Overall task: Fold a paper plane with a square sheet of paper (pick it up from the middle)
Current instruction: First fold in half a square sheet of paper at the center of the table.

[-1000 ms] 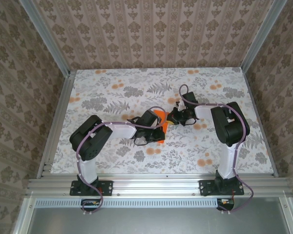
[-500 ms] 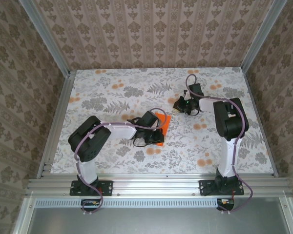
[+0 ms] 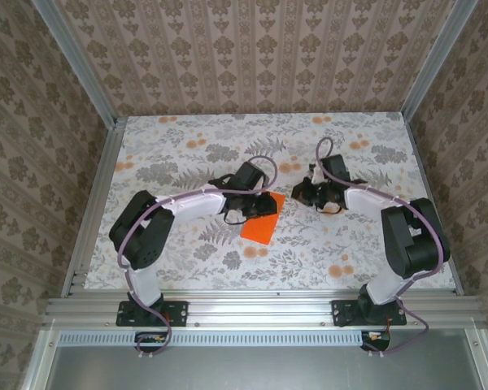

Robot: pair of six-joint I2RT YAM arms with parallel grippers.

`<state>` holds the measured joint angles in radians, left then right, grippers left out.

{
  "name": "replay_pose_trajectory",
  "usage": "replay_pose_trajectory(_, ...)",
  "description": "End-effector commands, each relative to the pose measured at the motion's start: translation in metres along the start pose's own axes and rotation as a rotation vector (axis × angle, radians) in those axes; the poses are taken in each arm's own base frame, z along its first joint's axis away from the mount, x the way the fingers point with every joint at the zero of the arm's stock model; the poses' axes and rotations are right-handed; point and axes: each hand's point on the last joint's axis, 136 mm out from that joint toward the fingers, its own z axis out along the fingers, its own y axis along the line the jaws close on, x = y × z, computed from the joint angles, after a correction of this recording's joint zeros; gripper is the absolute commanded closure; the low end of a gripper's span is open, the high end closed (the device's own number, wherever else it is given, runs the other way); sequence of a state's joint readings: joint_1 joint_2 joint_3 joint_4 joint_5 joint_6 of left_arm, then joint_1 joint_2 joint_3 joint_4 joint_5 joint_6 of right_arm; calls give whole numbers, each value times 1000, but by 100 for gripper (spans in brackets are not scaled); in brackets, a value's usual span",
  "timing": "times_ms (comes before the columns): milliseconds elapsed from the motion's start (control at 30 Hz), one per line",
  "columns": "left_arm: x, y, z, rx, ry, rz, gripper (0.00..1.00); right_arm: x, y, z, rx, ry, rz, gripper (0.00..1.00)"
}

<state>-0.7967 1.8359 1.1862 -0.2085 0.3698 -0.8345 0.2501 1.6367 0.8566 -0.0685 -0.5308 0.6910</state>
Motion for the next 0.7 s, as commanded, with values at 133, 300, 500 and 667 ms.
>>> replay_pose_trajectory(133, -38, 10, 10, 40, -21, -51, 80, 65, 29, 39, -94, 135, 38, 95)
replay_pose_trajectory(300, -49, 21, 18, 28, -14, -67, 82, 91, 27, 57, -71, 183, 52, 95)
replay_pose_trajectory(500, -51, 35, 31, -10, 10, -67, 84, 108, 11, 67, -22, 204, 50, 96)
replay_pose_trajectory(667, -41, 56, 41, -95, 46, -78, 85, 119, 0, 71, -1, 232, 59, 96)
